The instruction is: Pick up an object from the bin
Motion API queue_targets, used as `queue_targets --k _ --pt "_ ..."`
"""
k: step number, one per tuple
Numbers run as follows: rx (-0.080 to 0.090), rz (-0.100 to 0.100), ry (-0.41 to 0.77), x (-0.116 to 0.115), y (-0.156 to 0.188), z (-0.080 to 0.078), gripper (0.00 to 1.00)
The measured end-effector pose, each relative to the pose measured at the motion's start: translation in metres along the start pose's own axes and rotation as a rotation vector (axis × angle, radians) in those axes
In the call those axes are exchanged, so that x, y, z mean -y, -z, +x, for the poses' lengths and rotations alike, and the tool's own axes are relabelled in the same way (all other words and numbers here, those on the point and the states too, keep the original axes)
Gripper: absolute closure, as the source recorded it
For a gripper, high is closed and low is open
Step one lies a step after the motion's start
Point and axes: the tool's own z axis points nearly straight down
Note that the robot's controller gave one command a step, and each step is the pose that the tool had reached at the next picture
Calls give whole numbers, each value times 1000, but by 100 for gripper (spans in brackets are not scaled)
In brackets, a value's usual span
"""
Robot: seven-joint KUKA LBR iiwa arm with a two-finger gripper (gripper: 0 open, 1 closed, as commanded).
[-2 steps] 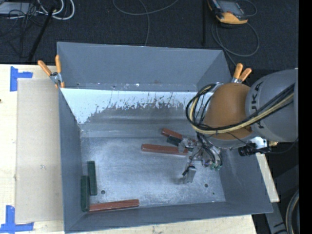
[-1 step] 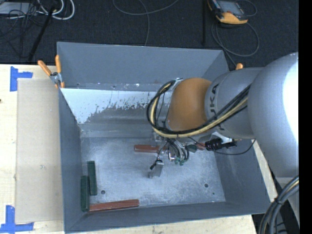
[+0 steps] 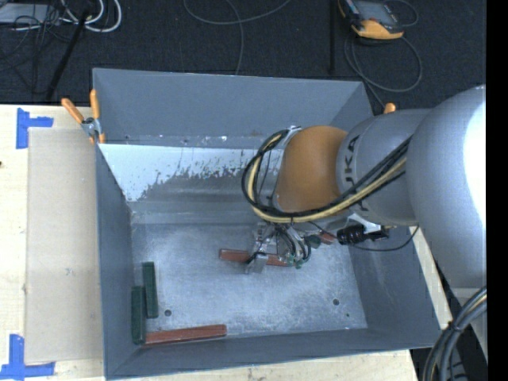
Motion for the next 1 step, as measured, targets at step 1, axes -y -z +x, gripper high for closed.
queue_targets --k 1 --pt "3 -1 324 0 169 49 100"
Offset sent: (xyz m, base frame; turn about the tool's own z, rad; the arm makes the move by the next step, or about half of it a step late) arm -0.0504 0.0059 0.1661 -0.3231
